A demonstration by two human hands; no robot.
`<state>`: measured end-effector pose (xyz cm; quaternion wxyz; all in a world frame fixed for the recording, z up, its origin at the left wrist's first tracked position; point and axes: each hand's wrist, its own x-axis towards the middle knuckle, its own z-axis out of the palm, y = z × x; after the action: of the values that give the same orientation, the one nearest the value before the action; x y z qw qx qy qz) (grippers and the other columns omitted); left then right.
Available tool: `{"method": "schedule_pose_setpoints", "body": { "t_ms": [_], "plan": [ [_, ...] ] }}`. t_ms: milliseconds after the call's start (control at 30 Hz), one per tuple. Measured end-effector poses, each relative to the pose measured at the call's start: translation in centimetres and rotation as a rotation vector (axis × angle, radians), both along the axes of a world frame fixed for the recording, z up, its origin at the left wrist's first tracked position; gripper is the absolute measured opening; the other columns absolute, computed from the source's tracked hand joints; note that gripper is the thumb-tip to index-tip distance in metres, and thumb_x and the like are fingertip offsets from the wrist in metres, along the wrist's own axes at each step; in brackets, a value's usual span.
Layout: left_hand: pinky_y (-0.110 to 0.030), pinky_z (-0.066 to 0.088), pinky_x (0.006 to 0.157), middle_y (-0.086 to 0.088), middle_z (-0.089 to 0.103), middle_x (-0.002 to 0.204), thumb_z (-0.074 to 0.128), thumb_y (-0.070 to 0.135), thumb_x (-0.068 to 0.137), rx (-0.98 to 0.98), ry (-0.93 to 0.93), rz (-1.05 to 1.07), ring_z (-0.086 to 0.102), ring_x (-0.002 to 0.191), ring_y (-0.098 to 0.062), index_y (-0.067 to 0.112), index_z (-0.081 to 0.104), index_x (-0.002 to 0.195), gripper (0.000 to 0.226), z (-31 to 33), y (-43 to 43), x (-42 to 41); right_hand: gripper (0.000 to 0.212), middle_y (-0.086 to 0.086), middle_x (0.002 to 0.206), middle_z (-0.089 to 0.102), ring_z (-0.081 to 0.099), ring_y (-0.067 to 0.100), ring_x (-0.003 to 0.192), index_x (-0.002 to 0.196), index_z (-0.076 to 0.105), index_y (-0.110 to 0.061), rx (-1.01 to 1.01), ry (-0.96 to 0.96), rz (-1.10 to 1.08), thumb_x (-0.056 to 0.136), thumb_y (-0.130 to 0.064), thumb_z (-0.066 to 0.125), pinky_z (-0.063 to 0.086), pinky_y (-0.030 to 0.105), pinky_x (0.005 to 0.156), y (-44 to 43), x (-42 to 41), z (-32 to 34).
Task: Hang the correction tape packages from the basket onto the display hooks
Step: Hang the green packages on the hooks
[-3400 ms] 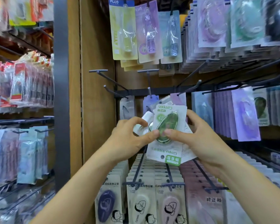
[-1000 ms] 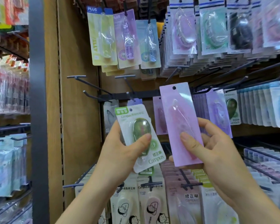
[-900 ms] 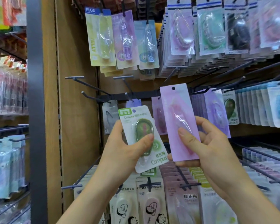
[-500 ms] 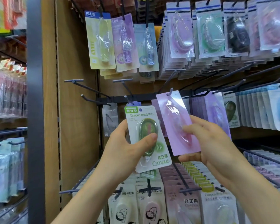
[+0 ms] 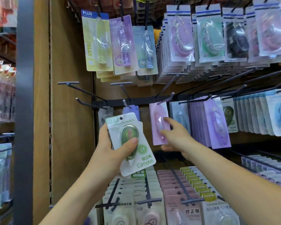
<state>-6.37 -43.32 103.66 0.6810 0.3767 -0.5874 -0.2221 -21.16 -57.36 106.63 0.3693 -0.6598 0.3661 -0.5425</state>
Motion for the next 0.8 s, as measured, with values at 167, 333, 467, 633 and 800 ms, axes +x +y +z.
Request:
{"method": "schedule_pose_setpoints", "body": {
  "t_ms": [167, 333, 467, 633, 800],
  "plan": [
    [-0.016, 0.054, 0.056, 0.01, 0.075, 0.099, 0.068, 0.012, 0.087, -0.012, 0.0, -0.035, 0.073, 0.084, -0.008, 0.034, 0.047, 0.131, 0.054, -0.4, -0.2, 0.1, 0.05, 0.006, 0.135, 0.046, 0.057, 0.032, 0.111, 0.15, 0.033, -0.037, -0.018, 0.179, -0.052, 0.103, -0.024, 0.042, 0.058, 0.047, 0.088, -2.3, 0.7, 0.7],
    [-0.015, 0.054, 0.058, 0.009, 0.075, 0.098, 0.069, 0.009, 0.086, -0.006, -0.02, -0.051, 0.074, 0.084, -0.01, 0.032, 0.047, 0.132, 0.056, -0.4, -0.1, 0.3, 0.053, 0.008, 0.154, 0.035, 0.051, 0.034, 0.125, 0.154, 0.024, -0.034, -0.05, 0.387, -0.122, 0.104, -0.032, 0.041, 0.056, 0.039, 0.089, -3.3, 0.2, 1.0],
    [-0.015, 0.054, 0.06, 0.008, 0.075, 0.102, 0.072, 0.013, 0.083, -0.011, 0.003, -0.038, 0.073, 0.089, -0.01, 0.031, 0.053, 0.124, 0.049, -0.5, -0.2, 0.4, 0.059, 0.006, 0.152, 0.039, 0.071, 0.029, 0.09, 0.154, 0.02, -0.04, -0.068, 0.549, -0.131, 0.102, -0.034, 0.047, 0.063, 0.035, 0.065, -0.7, -1.3, 0.8],
    [-0.025, 0.057, 0.062, -0.001, 0.075, 0.105, 0.072, 0.018, 0.08, 0.023, 0.092, -0.094, 0.074, 0.093, -0.02, 0.018, 0.06, 0.119, 0.041, -1.0, -0.6, -0.2, 0.036, 0.0, 0.107, 0.07, 0.074, 0.019, 0.081, 0.132, 0.052, -0.039, -0.08, 0.286, 0.155, 0.1, -0.051, 0.041, 0.061, 0.035, 0.074, 6.3, -3.2, -0.8],
    [-0.047, 0.058, 0.084, -0.006, 0.074, 0.111, 0.066, 0.02, 0.088, 0.035, 0.131, -0.136, 0.071, 0.102, -0.028, 0.02, 0.062, 0.12, 0.032, -1.5, -0.9, -2.1, 0.041, -0.006, 0.102, 0.077, 0.074, 0.016, 0.091, 0.125, 0.047, -0.051, -0.052, 0.061, 0.508, 0.089, -0.038, 0.063, 0.062, 0.042, 0.078, 10.5, -3.5, -3.4]
  ]
}}
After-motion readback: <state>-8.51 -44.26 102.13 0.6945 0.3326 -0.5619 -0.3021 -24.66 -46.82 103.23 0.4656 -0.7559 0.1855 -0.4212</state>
